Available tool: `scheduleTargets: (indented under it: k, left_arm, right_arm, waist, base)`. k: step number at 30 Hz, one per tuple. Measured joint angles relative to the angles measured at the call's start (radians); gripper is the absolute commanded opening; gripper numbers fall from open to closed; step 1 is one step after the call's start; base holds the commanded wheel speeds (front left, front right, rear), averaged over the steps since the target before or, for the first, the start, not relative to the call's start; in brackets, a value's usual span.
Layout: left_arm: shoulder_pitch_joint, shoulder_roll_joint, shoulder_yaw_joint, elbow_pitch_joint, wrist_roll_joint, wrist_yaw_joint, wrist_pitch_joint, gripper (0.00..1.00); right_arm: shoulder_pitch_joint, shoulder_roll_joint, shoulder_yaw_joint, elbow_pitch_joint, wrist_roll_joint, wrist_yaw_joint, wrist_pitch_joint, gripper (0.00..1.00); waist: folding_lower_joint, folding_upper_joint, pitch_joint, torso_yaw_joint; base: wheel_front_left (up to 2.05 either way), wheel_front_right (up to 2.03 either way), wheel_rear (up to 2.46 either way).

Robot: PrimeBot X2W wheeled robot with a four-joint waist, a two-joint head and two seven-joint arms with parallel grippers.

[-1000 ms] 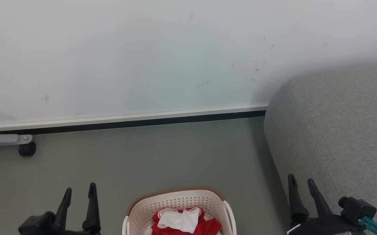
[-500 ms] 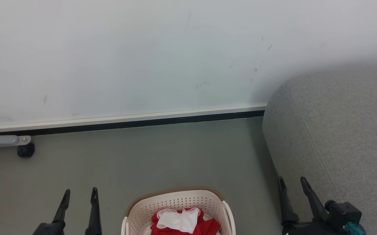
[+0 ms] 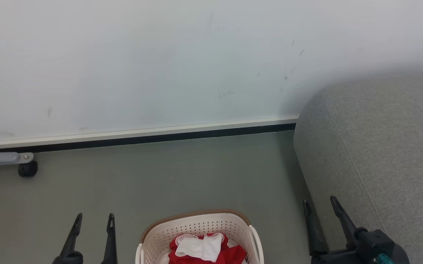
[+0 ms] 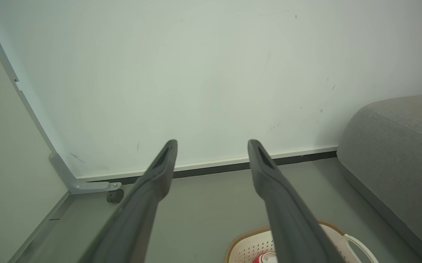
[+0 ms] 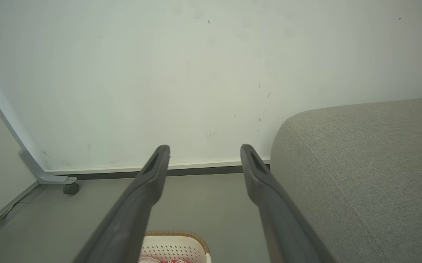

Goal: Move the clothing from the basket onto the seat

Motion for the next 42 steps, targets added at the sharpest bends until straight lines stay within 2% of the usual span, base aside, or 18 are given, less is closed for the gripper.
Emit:
scheduleTargets:
  k: [31, 42]
  left_arm:
    - [0.0, -0.005, 0.018, 0.008, 0.003, -0.018, 0.0, 1.0]
    - [-0.007, -0.001, 0.013, -0.021, 0.017, -0.033, 0.0, 1.0]
  right_arm:
    - [0.001, 0.002, -0.012, -0.005, -0.018, 0.001, -0.002, 1.0]
    - [-0.003, 0.003, -0.027, -0.061, -0.029, 0.001, -0.003, 1.0]
  waist:
    - [0.0, 0.0, 0.015, -0.002]
    - [0.0, 0.0, 0.084, -0.005]
  base:
    - [0.0, 0.0, 0.0]
    - [0.0, 0.0, 0.0]
